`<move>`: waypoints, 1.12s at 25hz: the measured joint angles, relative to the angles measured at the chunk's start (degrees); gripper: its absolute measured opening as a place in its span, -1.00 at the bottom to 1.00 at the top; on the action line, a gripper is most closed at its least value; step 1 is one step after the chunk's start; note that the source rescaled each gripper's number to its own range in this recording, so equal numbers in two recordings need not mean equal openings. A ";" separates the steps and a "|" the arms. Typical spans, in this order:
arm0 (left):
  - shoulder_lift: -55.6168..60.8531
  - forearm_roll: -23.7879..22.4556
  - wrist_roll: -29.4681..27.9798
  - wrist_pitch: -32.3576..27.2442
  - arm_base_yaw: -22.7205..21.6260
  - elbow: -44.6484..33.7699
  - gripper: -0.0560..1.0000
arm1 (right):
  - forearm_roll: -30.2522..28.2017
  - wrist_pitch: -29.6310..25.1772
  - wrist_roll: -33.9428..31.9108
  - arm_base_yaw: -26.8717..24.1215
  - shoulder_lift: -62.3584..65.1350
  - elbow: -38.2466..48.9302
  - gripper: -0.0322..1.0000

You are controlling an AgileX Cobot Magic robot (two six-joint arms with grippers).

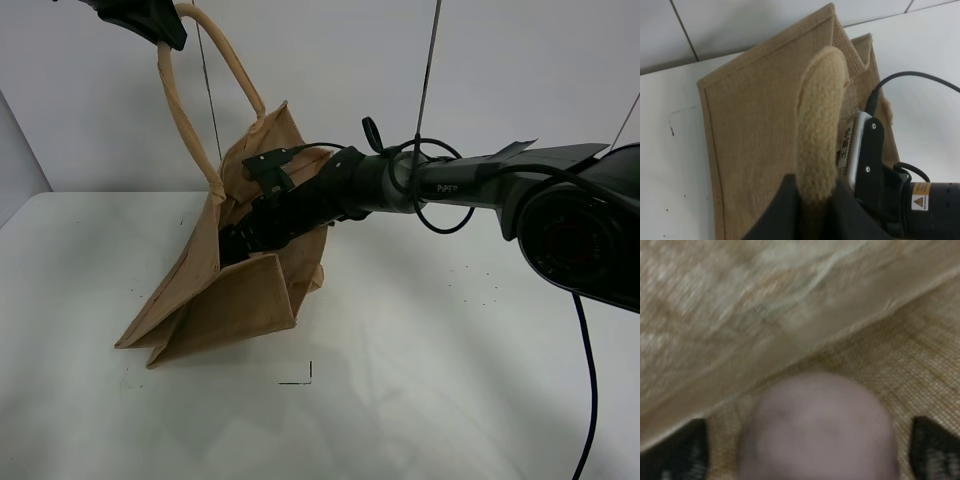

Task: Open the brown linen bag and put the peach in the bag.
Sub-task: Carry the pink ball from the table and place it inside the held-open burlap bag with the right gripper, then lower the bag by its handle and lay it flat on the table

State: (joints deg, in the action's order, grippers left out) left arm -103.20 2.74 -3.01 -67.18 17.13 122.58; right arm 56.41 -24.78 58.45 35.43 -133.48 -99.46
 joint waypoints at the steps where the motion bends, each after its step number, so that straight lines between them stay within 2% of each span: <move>1: 0.00 0.00 0.00 0.00 0.00 0.00 -0.89 | -1.41 -0.05 -1.38 0.00 0.28 0.00 0.92; 4: 0.00 0.00 0.05 0.00 0.00 0.00 -0.89 | -7.04 -1.75 -7.25 -0.57 2.02 0.00 0.98; 6: 0.00 0.00 0.05 0.00 0.00 0.00 -0.89 | -11.64 -4.73 -11.29 -1.40 4.23 0.00 1.00; 11: 0.00 0.07 0.05 0.00 0.00 0.00 -0.89 | -23.77 -15.13 -26.28 -3.48 10.83 -0.25 1.00; 13: 0.00 0.07 0.05 0.00 0.00 0.00 -0.89 | -30.62 -18.44 -32.20 -3.49 12.73 -0.31 1.00; 17: 0.00 0.07 0.05 0.00 0.00 0.00 -0.89 | -41.70 -29.16 -43.07 -3.78 13.87 -1.88 1.00; 19: 0.00 0.07 0.05 0.00 0.00 0.00 -0.89 | -45.19 -32.56 -46.64 -4.49 13.87 -2.69 1.00; 22: 0.00 0.07 0.05 0.00 0.00 0.00 -0.89 | -47.77 -34.62 -50.29 -6.46 13.91 -3.23 1.00; 28: 0.00 0.13 0.05 0.00 0.00 0.00 -0.89 | -49.77 -36.66 -51.83 -13.86 13.91 -3.23 1.00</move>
State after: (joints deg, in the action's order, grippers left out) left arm -103.20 2.87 -2.96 -67.18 17.13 122.58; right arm 6.64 -61.45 6.62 21.57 -119.56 -102.70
